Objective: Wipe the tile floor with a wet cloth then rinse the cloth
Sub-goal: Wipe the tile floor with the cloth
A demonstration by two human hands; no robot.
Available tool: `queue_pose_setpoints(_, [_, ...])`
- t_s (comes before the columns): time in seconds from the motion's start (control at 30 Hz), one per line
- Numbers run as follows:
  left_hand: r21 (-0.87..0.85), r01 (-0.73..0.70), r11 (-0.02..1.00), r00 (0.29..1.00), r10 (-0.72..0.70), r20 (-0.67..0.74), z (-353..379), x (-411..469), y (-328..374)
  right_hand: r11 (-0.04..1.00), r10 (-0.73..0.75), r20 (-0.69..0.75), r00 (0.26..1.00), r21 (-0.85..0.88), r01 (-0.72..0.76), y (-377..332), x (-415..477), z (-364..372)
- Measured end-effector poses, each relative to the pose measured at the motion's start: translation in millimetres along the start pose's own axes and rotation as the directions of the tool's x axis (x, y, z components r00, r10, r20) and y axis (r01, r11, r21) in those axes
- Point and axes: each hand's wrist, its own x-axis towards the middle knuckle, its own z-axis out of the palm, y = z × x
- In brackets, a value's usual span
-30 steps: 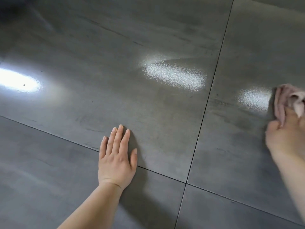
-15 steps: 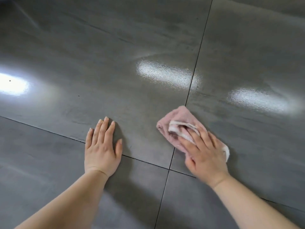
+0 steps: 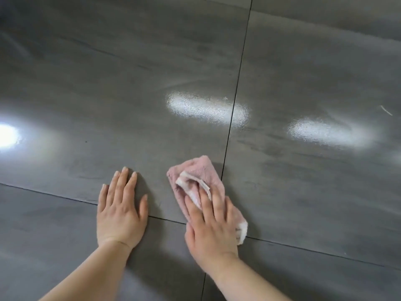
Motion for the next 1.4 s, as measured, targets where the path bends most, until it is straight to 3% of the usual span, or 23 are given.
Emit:
queue_pose_setpoints(0.13, [-0.015,-0.003,1.000,1.000,0.003,-0.005,-1,4,0,0.947,-0.321,0.068,0.945,0.015,0.320,68,40,-16])
queue_pose_setpoints(0.2, [0.002,-0.011,1.000,1.000,0.011,-0.011,1,4,-1,0.942,-0.316,0.122,0.941,-0.077,0.326,125,72,-27])
queue_pose_setpoints(0.23, [0.008,-0.017,1.000,1.000,0.017,-0.017,1,4,-2,0.972,-0.200,0.125,0.972,-0.101,0.213,147,86,-35])
queue_pose_setpoints(0.3, [0.022,-0.026,0.999,0.999,0.027,-0.038,2,5,-4,0.981,0.182,0.059,0.981,-0.072,-0.178,165,108,-52])
queue_pose_setpoints(0.37, [0.035,-0.028,0.999,0.999,0.029,-0.036,3,6,-4,0.825,0.565,0.000,0.825,0.000,-0.565,152,134,-58])
queue_pose_setpoints(0.4, [0.039,-0.028,0.999,0.999,0.029,-0.034,4,6,-5,0.738,0.673,0.018,0.739,0.039,-0.673,133,149,-57])
queue_pose_setpoints(0.43, [0.039,-0.025,0.999,0.999,0.027,-0.034,3,6,-4,0.695,0.715,0.042,0.698,0.066,-0.716,108,162,-54])
queue_pose_setpoints(0.47, [0.039,-0.021,0.999,0.999,0.022,-0.032,3,7,-4,0.724,0.682,0.065,0.728,0.075,-0.685,80,172,-55])
queue_pose_setpoints(0.5, [0.036,-0.018,0.999,1.000,0.019,-0.024,2,7,-4,0.801,0.590,0.080,0.803,0.066,-0.595,52,176,-50])
queue_pose_setpoints(0.57, [0.033,-0.018,0.999,0.999,0.019,-0.026,2,7,-4,0.955,0.274,0.096,0.957,0.087,-0.283,4,168,-34])
queue_pose_setpoints(0.6, [0.042,-0.021,0.999,0.999,0.022,-0.026,2,7,-4,0.994,0.074,0.065,0.995,0.078,-0.079,-9,161,-27])
queue_pose_setpoints(0.67, [0.059,-0.031,0.998,0.999,0.032,-0.021,1,7,-4,0.988,-0.154,0.107,0.982,0.038,0.151,-6,157,-26])
queue_pose_setpoints(0.77, [0.052,-0.033,0.998,0.999,0.033,0.003,1,7,-4,0.945,-0.308,0.134,0.942,-0.068,0.319,53,155,-31])
queue_pose_setpoints(0.83, [0.041,-0.033,0.999,0.999,0.034,-0.001,0,7,-4,0.976,-0.190,0.127,0.974,-0.082,0.201,106,139,-41])
queue_pose_setpoints(0.9, [0.048,-0.033,0.998,0.999,0.033,-0.001,0,6,-5,0.991,0.118,0.121,0.986,-0.074,-0.109,149,108,-54])
queue_pose_setpoints(1.0, [0.052,-0.031,0.998,0.999,0.030,0.009,1,7,-3,0.863,0.504,0.075,0.861,-0.005,-0.505,157,66,-65])
queue_pose_setpoints(1.07, [0.052,-0.031,0.998,0.999,0.031,0.007,-1,4,-1,0.819,0.571,0.087,0.816,0.012,-0.574,130,55,-58])
queue_pose_setpoints(1.1, [0.060,-0.040,0.997,0.999,0.041,-0.007,-1,4,0,0.853,0.518,0.080,0.851,0.021,-0.521,114,51,-54])
queue_pose_setpoints(1.17, [0.078,-0.044,0.996,0.998,0.040,0.048,-5,4,1,0.971,0.231,0.047,0.972,0.046,-0.233,82,40,-45])
queue_pose_setpoints(1.27, [0.141,-0.050,0.989,0.983,0.024,0.182,-21,5,6,0.990,-0.119,0.086,0.989,0.085,0.112,63,13,-45])
queue_pose_setpoints(1.33, [0.199,-0.069,0.978,0.951,0.004,0.309,-40,7,14,0.983,-0.183,0.236,0.954,0.074,0.170,61,4,-69])
queue_pose_setpoints(1.4, [0.245,-0.088,0.966,0.923,-0.014,0.386,-60,8,20,0.992,-0.127,0.329,0.936,0.042,0.120,77,3,-99])
